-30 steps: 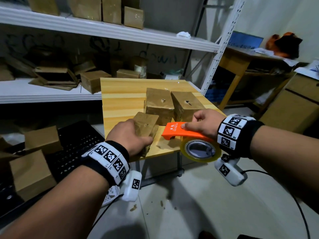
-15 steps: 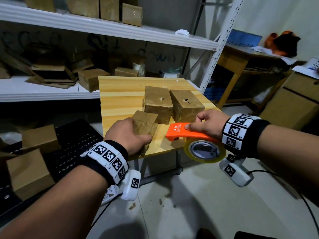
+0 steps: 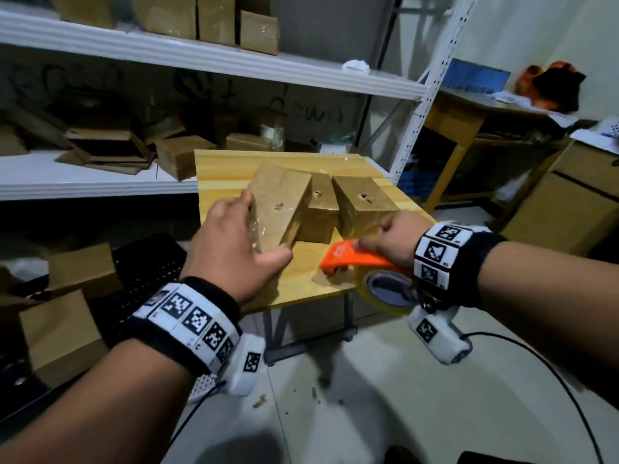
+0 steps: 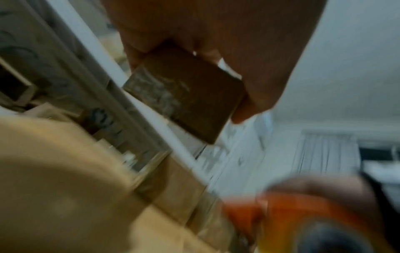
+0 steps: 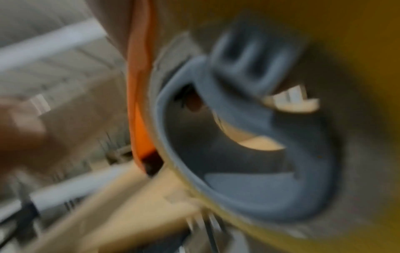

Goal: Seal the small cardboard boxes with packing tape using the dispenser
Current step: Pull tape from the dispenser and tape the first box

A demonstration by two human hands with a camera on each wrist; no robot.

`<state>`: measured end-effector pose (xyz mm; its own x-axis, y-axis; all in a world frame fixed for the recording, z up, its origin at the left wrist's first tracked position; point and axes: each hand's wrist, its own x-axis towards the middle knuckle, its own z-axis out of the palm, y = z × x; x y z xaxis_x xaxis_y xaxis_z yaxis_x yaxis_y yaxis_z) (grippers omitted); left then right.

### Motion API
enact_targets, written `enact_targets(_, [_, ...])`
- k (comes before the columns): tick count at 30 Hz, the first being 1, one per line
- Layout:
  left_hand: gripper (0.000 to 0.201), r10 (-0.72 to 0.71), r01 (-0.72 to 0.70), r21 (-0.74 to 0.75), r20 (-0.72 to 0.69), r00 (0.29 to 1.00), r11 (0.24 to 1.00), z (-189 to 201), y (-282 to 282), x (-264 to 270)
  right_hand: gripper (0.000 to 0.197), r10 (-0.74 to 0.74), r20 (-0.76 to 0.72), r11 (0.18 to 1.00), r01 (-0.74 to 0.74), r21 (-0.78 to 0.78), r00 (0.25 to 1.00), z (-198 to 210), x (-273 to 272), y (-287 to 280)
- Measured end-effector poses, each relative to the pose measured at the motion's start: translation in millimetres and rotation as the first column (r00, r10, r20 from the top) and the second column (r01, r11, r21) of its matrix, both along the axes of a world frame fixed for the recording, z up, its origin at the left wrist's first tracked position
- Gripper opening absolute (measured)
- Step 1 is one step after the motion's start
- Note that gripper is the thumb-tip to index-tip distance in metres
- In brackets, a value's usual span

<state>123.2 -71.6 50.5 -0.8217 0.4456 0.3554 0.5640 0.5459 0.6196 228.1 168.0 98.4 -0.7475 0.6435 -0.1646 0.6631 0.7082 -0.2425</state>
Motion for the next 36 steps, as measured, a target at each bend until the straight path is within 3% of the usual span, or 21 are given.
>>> enact_targets(3, [0.1, -0.015, 0.008, 0.065, 0.103, 0.995, 0.998, -15.2, 1.0, -7.0, 0.045, -0.02, -0.235, 1.0, 0.019, -0.009, 0.972, 10.8, -5.9, -6.2])
enact_targets(8, [0.09, -0.056, 0.002, 0.24, 0.217, 0.975, 0.971, -24.1, -1.7, -18.1, 0.024, 0.089, -0.193, 0.993, -0.071, 0.099, 0.977, -16.6, -6.0, -19.2])
enact_targets(12, [0.087, -0.078, -0.01, 0.295, 0.285, 0.955, 0.956, -32.8, -3.9, -24.1, 0.04, 0.153, -0.142, 0.973, -0.125, 0.193, 0.978, -41.1, -9.2, -23.5])
enact_targets(16, [0.085, -0.1, -0.01, 0.323, 0.322, 0.942, 0.946, -38.5, -1.9, -26.4, 0.045, 0.158, -0.122, 0.976, -0.136, 0.173, 0.98, -50.9, -15.4, -25.8])
enact_targets(21, [0.091, -0.175, 0.015, 0.396, 0.371, 0.912, 0.918, -41.8, 0.5, -27.1, 0.043, 0.137, -0.189, 0.985, -0.114, 0.127, 0.972, -59.4, -15.0, -26.4])
enact_targets(24, [0.086, -0.234, 0.053, 0.435, 0.375, 0.897, 0.899, -43.1, 3.5, -24.2, 0.037, 0.155, -0.402, 0.979, -0.085, 0.187, 0.903, -57.7, -7.1, -28.0])
enact_targets(27, [0.105, -0.309, 0.107, 0.483, 0.361, 0.88, 0.869, -41.4, 6.6, -16.9, 0.034, -0.011, -0.761, 0.993, -0.08, -0.083, 0.649, -55.4, 4.4, -38.8])
enact_targets(29, [0.117, -0.331, 0.134, 0.495, 0.334, 0.883, 0.859, -39.9, 10.6, -10.1, 0.042, -0.164, -0.82, 0.945, -0.151, -0.289, 0.549, -53.4, 12.1, -51.5])
enact_targets(32, [0.119, -0.367, 0.164, 0.533, 0.301, 0.88, 0.83, -38.7, 17.2, 1.4, 0.079, -0.236, -0.806, 0.868, -0.255, -0.426, 0.543, -49.7, 17.0, -63.1])
enact_targets(34, [0.117, -0.381, 0.192, 0.529, 0.274, 0.883, 0.826, -38.3, 22.2, 10.8, 0.109, -0.314, -0.773, 0.76, -0.342, -0.553, 0.551, -52.1, 12.0, -62.4])
enact_targets(36, [0.116, -0.404, 0.215, 0.534, 0.266, 0.875, 0.818, -36.9, 26.4, 21.3, 0.113, -0.369, -0.746, 0.652, -0.417, -0.633, 0.554, -57.9, 5.1, -62.1])
